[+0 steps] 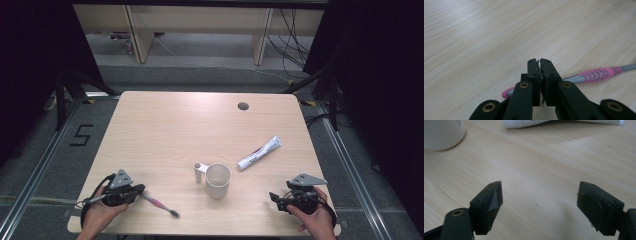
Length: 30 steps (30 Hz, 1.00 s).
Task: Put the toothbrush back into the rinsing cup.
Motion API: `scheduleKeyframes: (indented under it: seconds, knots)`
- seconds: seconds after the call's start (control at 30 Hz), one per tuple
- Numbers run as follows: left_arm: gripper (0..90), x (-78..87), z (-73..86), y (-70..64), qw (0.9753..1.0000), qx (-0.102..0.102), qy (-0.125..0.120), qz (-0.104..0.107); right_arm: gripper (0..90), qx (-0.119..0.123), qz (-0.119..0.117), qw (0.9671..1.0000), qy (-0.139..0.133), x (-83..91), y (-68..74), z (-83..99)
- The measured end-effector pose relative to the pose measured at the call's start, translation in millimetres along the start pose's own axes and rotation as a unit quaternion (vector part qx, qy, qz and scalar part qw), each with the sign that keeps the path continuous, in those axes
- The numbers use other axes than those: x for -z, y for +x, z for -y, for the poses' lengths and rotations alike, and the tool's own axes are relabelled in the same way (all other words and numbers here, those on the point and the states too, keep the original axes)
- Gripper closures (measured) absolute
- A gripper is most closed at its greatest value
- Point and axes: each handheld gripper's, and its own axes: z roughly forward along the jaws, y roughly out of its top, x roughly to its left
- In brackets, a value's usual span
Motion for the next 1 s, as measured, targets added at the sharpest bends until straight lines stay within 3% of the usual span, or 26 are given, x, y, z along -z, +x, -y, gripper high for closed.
scheduleKeyframes:
  seconds: [0.03, 0.07, 0.13, 0.17, 0.37, 0.4, 0.47, 0.5, 0.53, 0.6, 0.63, 0.67, 0.7, 0.73, 0.77, 0.8, 0.83, 0.9, 0.97, 1.0]
  knots:
    - [85.9, 2.5, 1.9, -0.8, 1.0, -0.001, 0.002, 0.004, 21.4, -0.001, 0.0, 1.0, 0.001, 0.0, 0.2, -0.1]
    - [86.0, 4.7, 3.4, -1.5, 1.0, -0.005, 0.005, 0.003, 21.4, -0.018, -0.006, 0.9998, 0.002, -0.6, 2.8, 0.1]
    - [85.9, 10.1, 6.8, -3.7, 0.9997, -0.012, 0.019, 0.005, 21.4, -0.021, -0.007, 0.9998, 0.003, -0.6, 3.1, 0.3]
    - [85.9, 10.1, 6.8, -3.7, 0.9997, -0.012, 0.019, 0.005, 21.4, -0.012, -0.001, 0.9999, 0.002, 0.0, 1.7, 0.1]
    - [82.6, 15.5, 6.6, -8.6, 0.9991, -0.028, 0.032, 0.006, 21.4, -0.019, -0.006, 0.9998, 0.002, -0.9, 2.8, 0.4]
    - [82.6, 16.6, 4.5, -9.1, 0.9988, -0.035, 0.033, 0.011, 21.4, -0.008, -0.009, 0.9999, 0.002, -1.0, 0.5, -0.1]
    - [77.6, 20.4, -1.3, -11.1, 0.9982, -0.046, 0.038, 0.01, 21.4, -0.004, -0.001, 1.0, -0.005, -0.9, 0.6, -0.2]
    - [75.0, 24.9, -8.5, -13.2, 0.9972, -0.061, 0.041, 0.015, 21.4, -0.005, 0.0, 1.0, -0.001, -0.5, 0.3, -0.1]
    - [71.2, 24.9, -8.5, -13.2, 0.9972, -0.061, 0.041, 0.015, 21.4, -0.005, 0.0, 1.0, -0.001, -0.5, 0.3, -0.1]
    - [66.4, 28.3, -14.8, -15.5, 0.9943, -0.087, 0.056, 0.028, 21.4, -0.004, -0.001, 1.0, -0.001, -0.7, 0.2, -0.2]
    - [59.6, 30.4, -20.4, -18.3, 0.9883, -0.118, 0.087, 0.043, 21.4, -0.003, 0.003, 1.0, -0.006, -1.2, 1.1, 0.0]
    - [56.4, 30.4, -20.4, -18.3, 0.9883, -0.118, 0.087, 0.043, 21.4, -0.003, 0.003, 1.0, -0.006, -1.2, 1.1, 0.0]
    - [53.6, 29.9, -22.5, -20.1, 0.9857, -0.125, 0.103, 0.045, 21.4, 0.003, -0.008, 1.0, -0.004, -1.9, -0.2, -0.2]
    - [53.0, 28.8, -24.0, -22.1, 0.9832, -0.132, 0.118, 0.047, 21.4, 0.015, 0.012, 0.9997, -0.012, -2.1, -0.8, 0.3]
    - [53.0, 26.0, -26.7, -25.6, 0.9789, -0.144, 0.138, 0.044, 21.4, 0.002, 0.008, 0.9999, -0.013, -2.6, 1.2, 0.8]
    - [53.2, 26.0, -26.7, -25.6, 0.9789, -0.144, 0.138, 0.044, 21.4, 0.002, 0.008, 0.9999, -0.013, -2.6, 1.2, 0.8]
    - [53.2, 23.7, -28.7, -26.4, 0.9756, -0.157, 0.146, 0.049, 21.4, -0.005, 0.006, 0.9999, -0.007, -1.6, 2.1, 0.7]
    - [53.3, 19.6, -34.0, -28.5, 0.9674, -0.186, 0.166, 0.048, 21.3, 0.007, 0.009, 0.9999, -0.009, -2.1, 0.4, 0.6]
    - [54.3, 17.6, -34.4, -32.5, 0.9674, -0.179, 0.171, 0.053, 21.3, 0.002, -0.003, 1.0, -0.009, -3.9, 1.2, 0.9]
    - [54.3, 15.8, -36.9, -32.4, 0.9625, -0.2, 0.174, 0.057, 21.3, 0.002, -0.003, 1.0, -0.009, -3.9, 1.2, 0.9]
